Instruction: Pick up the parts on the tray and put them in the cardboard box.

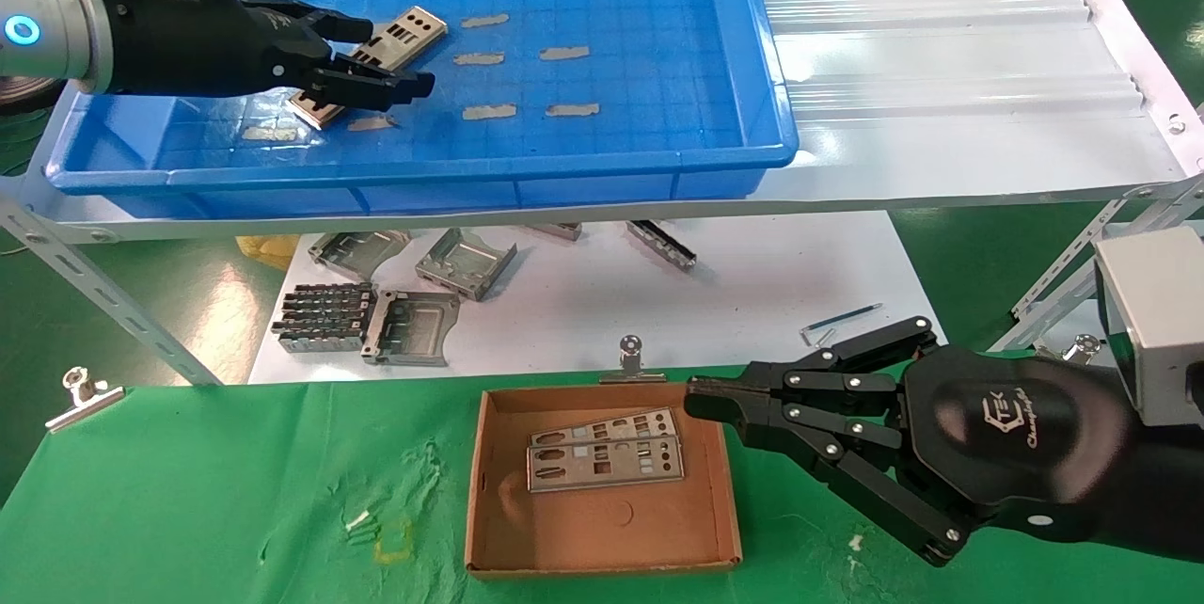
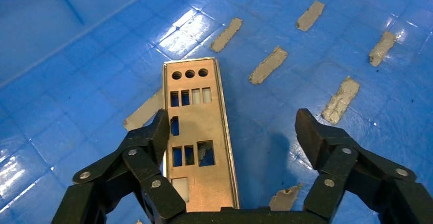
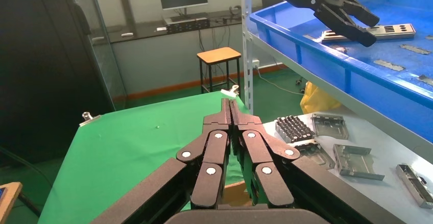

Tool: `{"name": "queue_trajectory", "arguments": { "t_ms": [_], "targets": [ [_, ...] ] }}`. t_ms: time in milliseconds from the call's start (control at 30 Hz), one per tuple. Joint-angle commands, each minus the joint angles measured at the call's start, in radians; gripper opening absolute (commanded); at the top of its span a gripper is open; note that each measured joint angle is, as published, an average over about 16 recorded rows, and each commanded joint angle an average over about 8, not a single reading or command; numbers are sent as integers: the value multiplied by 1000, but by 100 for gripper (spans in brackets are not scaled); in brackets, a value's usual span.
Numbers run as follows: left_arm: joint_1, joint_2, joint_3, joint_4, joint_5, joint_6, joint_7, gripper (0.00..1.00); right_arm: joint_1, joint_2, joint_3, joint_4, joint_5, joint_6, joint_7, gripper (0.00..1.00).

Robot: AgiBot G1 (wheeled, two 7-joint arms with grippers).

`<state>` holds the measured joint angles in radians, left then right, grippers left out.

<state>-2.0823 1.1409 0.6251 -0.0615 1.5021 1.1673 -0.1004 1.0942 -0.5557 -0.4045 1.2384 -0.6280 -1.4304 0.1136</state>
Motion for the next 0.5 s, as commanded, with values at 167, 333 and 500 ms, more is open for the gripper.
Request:
{"name": "queue_trajectory", "arguments": {
  "t_ms": [167, 333, 500],
  "targets": [
    [-7, 3, 0, 19, 0, -9, 6, 0, 0, 0, 0, 0, 0, 0, 0, 100],
    [-12, 4, 2, 30, 4, -14, 9, 0, 0, 0, 0, 0, 0, 0, 0, 100],
    [-16, 5, 4, 37, 7, -19, 14, 0, 0, 0, 0, 0, 0, 0, 0, 100]
  ]
}}
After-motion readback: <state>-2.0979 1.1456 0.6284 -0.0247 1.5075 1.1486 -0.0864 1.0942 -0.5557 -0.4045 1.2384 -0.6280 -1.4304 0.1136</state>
